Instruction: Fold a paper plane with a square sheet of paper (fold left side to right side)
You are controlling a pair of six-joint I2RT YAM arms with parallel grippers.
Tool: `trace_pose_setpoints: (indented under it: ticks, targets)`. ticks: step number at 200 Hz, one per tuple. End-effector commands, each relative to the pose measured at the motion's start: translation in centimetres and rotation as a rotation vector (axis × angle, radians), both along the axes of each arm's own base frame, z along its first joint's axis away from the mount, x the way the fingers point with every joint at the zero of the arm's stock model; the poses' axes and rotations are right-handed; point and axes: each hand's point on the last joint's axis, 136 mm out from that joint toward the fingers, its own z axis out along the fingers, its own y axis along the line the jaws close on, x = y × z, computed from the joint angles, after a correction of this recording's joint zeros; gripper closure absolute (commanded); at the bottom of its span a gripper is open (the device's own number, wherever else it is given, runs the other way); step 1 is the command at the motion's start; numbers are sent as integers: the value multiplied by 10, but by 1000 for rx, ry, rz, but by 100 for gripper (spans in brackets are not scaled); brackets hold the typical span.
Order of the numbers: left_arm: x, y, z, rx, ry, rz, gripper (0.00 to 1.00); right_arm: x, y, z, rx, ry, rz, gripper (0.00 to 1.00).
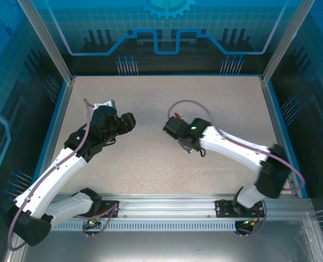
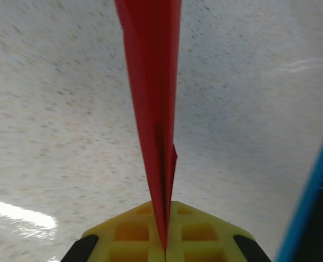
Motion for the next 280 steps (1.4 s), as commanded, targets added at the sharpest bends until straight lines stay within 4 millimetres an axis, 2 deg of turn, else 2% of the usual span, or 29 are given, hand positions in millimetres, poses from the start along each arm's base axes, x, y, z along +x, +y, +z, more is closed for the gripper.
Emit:
trace_pose_setpoints:
  ticks: [1, 37, 81, 112, 133, 174, 193, 207, 219, 250, 280]
  targets:
    - [-7, 26, 4, 52, -22, 100, 23, 9, -13, 13, -392, -81, 46, 96]
    - [-11, 29, 3, 73, -16, 92, 23, 24, 26, -31, -585, -26, 143, 96]
    - [-14, 30, 0, 79, -8, 82, 22, 22, 39, -85, -637, 81, 140, 94]
    - [-15, 29, -7, 80, 8, 78, 21, 8, 46, -102, -600, 132, 146, 77]
    - [-16, 26, -14, 71, 36, 75, 21, -12, 53, -108, -516, 192, 165, 64]
    - [-18, 6, -43, -10, 121, 22, 20, -54, 57, -94, -275, 290, 158, 37]
    - [-20, -5, -56, -58, 160, -11, 19, -65, 53, -74, -143, 282, 137, 29]
    - [-19, -23, -65, -133, 192, -59, 19, -68, 51, -57, -12, 270, 132, 24]
    - [-17, -42, -75, -215, 222, -110, 19, -65, 49, -46, 122, 258, 115, 22]
    - [-11, -91, -107, -403, 331, -217, 19, -48, 48, -16, 597, 249, 66, 19]
    - [4, -134, -131, -446, 406, -295, 21, -29, 38, 5, 952, 209, 30, 14]
